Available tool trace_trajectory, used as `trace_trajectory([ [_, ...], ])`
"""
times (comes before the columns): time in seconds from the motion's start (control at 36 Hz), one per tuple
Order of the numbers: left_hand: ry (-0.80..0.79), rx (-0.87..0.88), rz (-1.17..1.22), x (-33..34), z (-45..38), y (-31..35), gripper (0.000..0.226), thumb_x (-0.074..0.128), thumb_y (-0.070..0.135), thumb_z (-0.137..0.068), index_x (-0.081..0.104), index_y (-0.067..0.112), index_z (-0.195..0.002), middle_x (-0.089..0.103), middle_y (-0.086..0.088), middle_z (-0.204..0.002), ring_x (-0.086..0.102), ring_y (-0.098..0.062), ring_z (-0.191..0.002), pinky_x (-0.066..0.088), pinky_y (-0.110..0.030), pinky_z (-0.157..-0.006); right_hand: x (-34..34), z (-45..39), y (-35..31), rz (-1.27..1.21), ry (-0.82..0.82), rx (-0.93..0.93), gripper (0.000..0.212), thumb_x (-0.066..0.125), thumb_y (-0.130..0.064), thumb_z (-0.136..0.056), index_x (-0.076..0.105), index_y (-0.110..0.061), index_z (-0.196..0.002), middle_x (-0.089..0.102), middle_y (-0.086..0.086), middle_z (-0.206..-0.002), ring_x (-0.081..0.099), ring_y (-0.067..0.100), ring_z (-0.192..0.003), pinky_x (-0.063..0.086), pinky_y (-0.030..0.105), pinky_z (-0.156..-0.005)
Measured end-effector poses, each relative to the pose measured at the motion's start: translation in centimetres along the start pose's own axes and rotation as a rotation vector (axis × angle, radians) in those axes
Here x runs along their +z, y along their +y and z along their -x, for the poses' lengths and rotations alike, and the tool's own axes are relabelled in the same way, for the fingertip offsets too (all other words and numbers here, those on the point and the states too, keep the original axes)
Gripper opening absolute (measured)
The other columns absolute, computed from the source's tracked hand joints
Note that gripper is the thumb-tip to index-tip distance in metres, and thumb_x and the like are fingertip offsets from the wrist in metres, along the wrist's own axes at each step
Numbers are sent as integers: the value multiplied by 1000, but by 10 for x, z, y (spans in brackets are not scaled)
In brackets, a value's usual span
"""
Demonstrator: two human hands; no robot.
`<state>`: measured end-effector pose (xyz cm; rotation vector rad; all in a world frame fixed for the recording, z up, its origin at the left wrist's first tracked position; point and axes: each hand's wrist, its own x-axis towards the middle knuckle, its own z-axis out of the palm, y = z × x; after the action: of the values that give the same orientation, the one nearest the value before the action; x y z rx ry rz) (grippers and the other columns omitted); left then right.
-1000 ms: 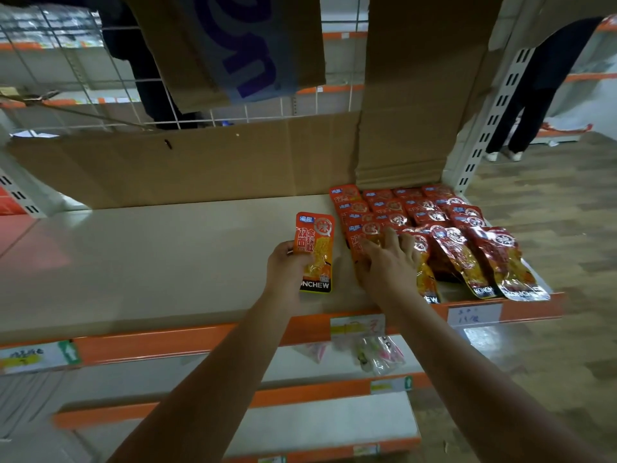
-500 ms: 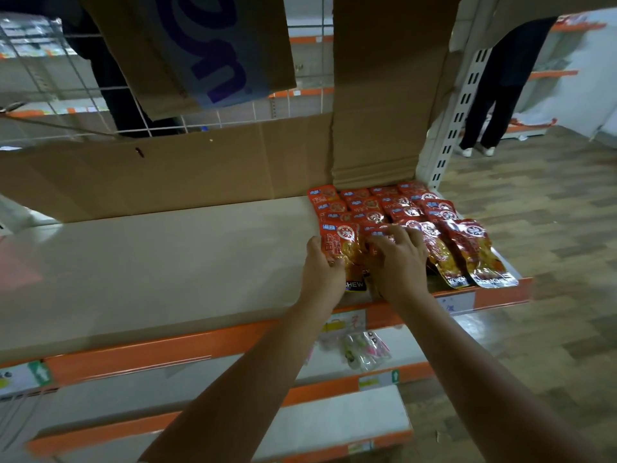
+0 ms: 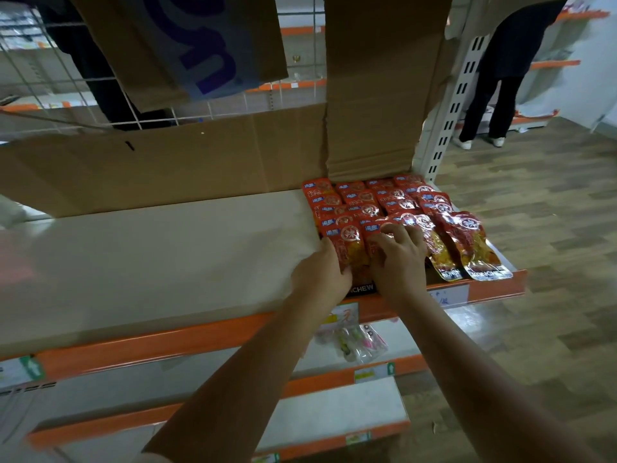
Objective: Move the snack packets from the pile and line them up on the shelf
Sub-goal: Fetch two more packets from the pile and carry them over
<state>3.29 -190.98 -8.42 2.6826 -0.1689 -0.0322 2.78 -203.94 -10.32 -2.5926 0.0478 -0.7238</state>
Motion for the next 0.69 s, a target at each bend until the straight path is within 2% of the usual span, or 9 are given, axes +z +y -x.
trace_trajectory([
  [0.14, 0, 41, -10, 0, 4, 0, 47, 48, 38, -94, 35, 12, -131, 62, -8, -112, 61, -27, -99, 43, -31, -74, -1, 0, 0, 14, -30, -24, 26, 72, -2, -70, 70, -4, -96, 63, 16, -108, 49, 45, -110, 37, 53, -91],
  [0.25, 10, 88, -14, -4, 7, -5, 52, 47, 38, -94, 31, 14, -137, 62, -8, -114, 60, -26, -99, 45, -33, -78, 0, 0, -2, 57, 10, -123, 22, 73, -7, -68, 70, -5, -90, 67, 12, -99, 57, 41, -100, 43, 51, -83],
  [0.31, 30, 113, -60, -9, 8, -10, 56, 45, 38, -95, 26, 16, -143, 60, -8, -118, 59, -26, -102, 45, -34, -80, 2, 1, -7, 50, 24, -176, 24, 69, -8, -66, 70, -6, -90, 67, 11, -98, 59, 40, -96, 45, 48, -79],
  [0.39, 81, 142, -151, -19, 10, -22, 51, 44, 34, -95, 28, 16, -140, 55, -9, -121, 54, -28, -106, 43, -34, -77, 9, 2, -22, 23, 57, -257, 29, 58, -9, -64, 70, -5, -90, 69, 11, -94, 62, 37, -88, 48, 44, -73],
  [0.47, 129, 137, -213, -31, 15, -38, 49, 42, 30, -96, 27, 15, -139, 49, -9, -123, 48, -26, -111, 43, -34, -78, 23, 4, -44, -10, 57, -294, 26, 57, -6, -66, 71, -6, -88, 68, 9, -93, 62, 36, -87, 48, 41, -71],
  [0.58, 173, 115, -265, -47, 23, -70, 54, 42, 25, -94, 22, 13, -143, 45, -8, -128, 44, -25, -115, 44, -33, -83, 41, 6, -75, -80, 36, -353, 44, 35, -10, -66, 71, -6, -90, 66, 11, -91, 61, 36, -84, 50, 41, -71],
  [0.69, 220, 73, -289, -66, 34, -109, 55, 43, 24, -92, 25, 13, -143, 43, -10, -130, 43, -27, -116, 42, -34, -88, 55, 8, -114, -68, -13, -395, 40, 44, -2, -64, 71, -8, -93, 67, 12, -96, 62, 35, -87, 52, 41, -70],
])
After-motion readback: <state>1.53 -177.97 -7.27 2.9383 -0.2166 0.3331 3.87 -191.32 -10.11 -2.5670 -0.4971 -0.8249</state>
